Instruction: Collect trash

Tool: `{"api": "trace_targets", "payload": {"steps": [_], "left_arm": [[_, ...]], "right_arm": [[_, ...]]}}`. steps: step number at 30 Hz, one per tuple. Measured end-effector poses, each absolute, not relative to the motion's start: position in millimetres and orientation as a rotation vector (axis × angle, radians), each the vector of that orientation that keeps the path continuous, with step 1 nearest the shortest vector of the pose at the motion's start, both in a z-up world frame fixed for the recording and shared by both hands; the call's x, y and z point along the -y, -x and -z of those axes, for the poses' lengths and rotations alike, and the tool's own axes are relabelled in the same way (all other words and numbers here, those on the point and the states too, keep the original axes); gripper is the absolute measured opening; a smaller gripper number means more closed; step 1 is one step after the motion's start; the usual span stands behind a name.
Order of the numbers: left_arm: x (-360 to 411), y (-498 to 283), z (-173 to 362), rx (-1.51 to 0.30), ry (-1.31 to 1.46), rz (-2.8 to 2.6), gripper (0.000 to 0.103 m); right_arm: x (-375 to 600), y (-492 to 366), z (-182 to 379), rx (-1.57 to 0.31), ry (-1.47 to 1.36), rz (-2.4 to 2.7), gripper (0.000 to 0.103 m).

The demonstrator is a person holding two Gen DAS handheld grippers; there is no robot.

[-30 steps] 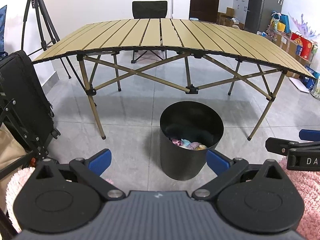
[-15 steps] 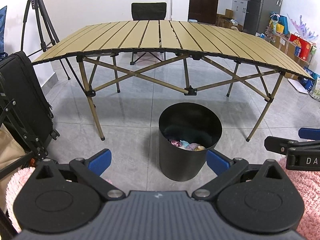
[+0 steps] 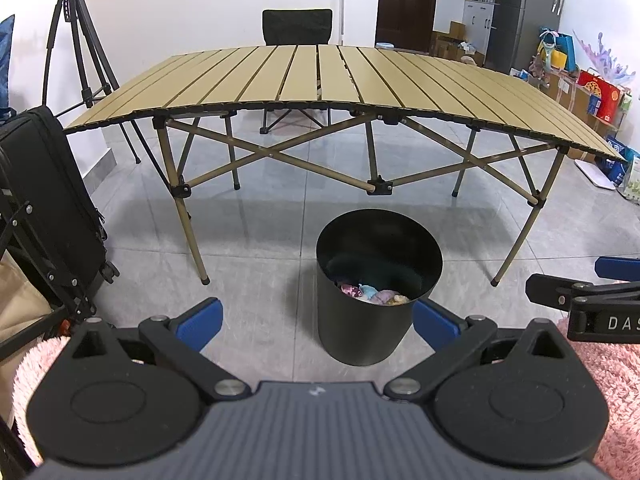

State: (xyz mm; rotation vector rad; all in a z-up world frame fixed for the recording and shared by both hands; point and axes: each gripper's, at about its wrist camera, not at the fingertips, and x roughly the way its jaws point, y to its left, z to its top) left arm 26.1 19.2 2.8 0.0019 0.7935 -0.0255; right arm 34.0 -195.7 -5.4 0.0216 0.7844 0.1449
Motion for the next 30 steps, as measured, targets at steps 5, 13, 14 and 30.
{"api": "trace_targets", "payload": {"steps": [5,13,14,30], "left_arm": [[-18.9,-26.2,-3.0,-0.791,-0.002,0.028,0.103],[-18.0,-26.8,-3.9,-0.785,-0.003,0.031,0.103],[-18.0,-26.6,-4.1,-0.785,-0.002,0.033,0.103],[-13.9,-22.5,-8.8,-0.763,-0.017,0.03,0.103]], "right_arm": [[195.9,-34.9,4.3,-0.783,-0.02,-0.146,0.103],[195.6,-35.8,4.2,-0.782,-0.018,-0.147,0.103],[195.9,-36.2,4.1,-0.781,-0.016,-0.148,0.103],[194.4,-34.9,5.0,-0.779,-0.014,-0.149,0.103]]}}
